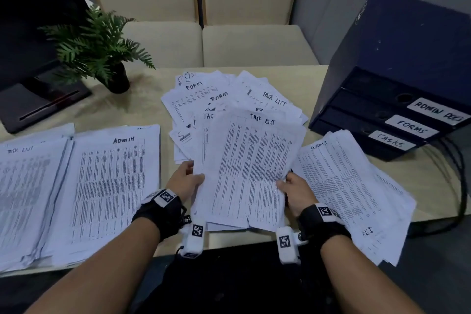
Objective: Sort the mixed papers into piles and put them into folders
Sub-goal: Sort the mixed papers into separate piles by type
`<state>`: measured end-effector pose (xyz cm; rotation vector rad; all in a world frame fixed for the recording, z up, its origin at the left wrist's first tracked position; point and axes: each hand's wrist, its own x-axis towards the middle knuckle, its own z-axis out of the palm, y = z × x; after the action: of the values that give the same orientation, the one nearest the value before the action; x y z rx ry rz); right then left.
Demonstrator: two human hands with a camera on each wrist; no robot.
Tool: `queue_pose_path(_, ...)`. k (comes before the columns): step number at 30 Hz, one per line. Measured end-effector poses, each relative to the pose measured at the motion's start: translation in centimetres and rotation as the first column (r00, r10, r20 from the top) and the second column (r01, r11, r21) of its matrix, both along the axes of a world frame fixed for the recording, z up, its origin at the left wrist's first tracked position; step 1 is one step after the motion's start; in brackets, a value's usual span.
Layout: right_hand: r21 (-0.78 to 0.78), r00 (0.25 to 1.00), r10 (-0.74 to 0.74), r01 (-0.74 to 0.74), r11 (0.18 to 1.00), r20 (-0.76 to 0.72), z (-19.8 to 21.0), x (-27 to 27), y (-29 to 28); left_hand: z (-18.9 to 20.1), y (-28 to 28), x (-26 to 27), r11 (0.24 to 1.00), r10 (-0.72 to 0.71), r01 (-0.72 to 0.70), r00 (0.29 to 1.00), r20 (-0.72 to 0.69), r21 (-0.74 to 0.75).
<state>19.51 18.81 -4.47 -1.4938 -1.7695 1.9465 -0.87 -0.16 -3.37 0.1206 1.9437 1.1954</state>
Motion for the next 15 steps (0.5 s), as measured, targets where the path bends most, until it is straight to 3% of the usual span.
queue_pose_path(4, -0.070, 0.999, -0.020, 0.017, 0.997, -0.050, 0.4, -0.3, -0.5, 0.4, -0.1, 0.0, 0.997, -0.075, 0.076, 0.996, -0.043, 0.026)
queue_pose_path(8, 0.038, 0.999, 0.037, -0.037, 0.999, 0.008, -0.6, -1.2, -1.1, 0.1, -0.5, 0.3, 0.993, -0.113, 0.110, 0.984, -0.138, -0.035)
queue_pose_path(13, 0.134, 0.993, 0.015, -0.031, 0.990, 0.121, -0.6, -1.8, -1.7, -0.2, -0.8, 0.5, 1.000, -0.021, 0.021, 1.000, 0.023, 0.018)
queue_pose_path(15, 0.140, 0.991, 0.017, -0.035, 0.989, 0.132, -0.8, -1.6, -1.9, -0.5, -0.7, 0.1, 0.997, -0.057, 0.056, 0.998, -0.003, -0.050)
